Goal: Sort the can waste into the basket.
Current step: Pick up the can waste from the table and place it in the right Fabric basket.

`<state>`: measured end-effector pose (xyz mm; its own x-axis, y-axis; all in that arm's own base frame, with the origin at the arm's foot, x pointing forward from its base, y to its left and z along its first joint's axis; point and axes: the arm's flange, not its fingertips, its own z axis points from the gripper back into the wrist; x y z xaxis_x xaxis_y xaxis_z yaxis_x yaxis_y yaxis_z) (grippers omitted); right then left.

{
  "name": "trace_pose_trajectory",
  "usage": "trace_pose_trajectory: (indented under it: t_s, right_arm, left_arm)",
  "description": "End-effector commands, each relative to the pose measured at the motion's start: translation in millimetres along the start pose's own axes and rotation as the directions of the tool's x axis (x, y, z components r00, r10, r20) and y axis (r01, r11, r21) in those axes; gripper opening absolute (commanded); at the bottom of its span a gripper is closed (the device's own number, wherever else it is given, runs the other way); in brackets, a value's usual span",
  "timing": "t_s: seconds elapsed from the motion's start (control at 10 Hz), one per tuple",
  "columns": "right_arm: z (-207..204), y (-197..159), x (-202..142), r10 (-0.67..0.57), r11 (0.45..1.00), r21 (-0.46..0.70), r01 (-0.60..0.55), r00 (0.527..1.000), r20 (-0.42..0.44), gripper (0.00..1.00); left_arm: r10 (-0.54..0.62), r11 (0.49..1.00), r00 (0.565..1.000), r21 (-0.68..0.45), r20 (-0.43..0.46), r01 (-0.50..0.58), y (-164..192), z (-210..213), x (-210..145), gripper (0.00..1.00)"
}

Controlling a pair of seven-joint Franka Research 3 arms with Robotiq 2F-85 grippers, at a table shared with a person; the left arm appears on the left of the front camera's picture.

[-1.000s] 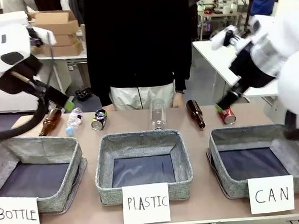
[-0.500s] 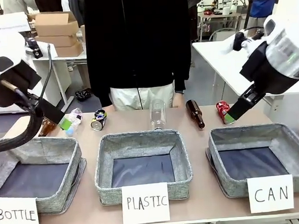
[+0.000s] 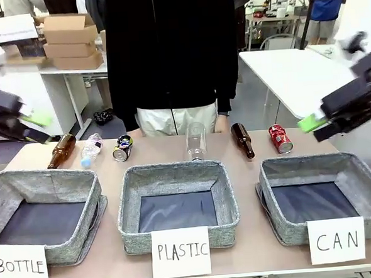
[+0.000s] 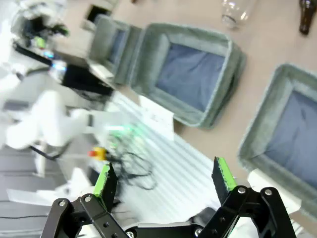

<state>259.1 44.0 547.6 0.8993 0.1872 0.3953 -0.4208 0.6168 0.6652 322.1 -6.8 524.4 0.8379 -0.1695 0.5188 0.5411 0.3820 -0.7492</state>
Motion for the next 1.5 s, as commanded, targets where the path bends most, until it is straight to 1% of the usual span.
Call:
trace_pose_trajectory:
  t_s: [0.0,0.1,0.2,0.3,0.4,0.5,1.4]
  right_arm:
    - [16,-42,-10,-0.543,0.808,0.405,0.428,0.807,0.23,1.0]
    - [24,-61,-16,-0.61,0.76,0.479,0.44,0.736,0.293,1.0]
    - [25,-77,-23,-0.662,0.712,0.569,0.412,0.665,0.346,1.0]
    - [21,-88,-29,-0.713,0.686,0.579,0.441,0.568,0.411,1.0]
    - [17,-89,-31,-0.717,0.693,0.467,0.549,0.458,0.526,1.0]
    - [63,-93,-2,-0.519,0.826,0.378,0.418,0.825,0.222,1.0]
    - [63,-93,-2,-0.519,0.826,0.378,0.418,0.825,0.222,1.0]
  left_arm:
    - [0.518,0.803,0.799,-0.496,0.306,-0.33,28,14,-4,1.0]
    - [0.534,0.788,0.775,-0.53,0.338,-0.312,37,15,-10,1.0]
    - [0.566,0.772,0.725,-0.56,0.393,-0.299,41,15,-14,1.0]
    - [0.587,0.776,0.689,-0.538,0.425,-0.329,37,11,-11,1.0]
    - [0.54,0.827,0.745,-0.412,0.393,-0.382,31,7,-6,1.0]
    - [0.459,0.842,0.838,-0.446,0.297,-0.303,59,42,-7,1.0]
    - [0.459,0.842,0.838,-0.446,0.297,-0.303,59,42,-7,1.0]
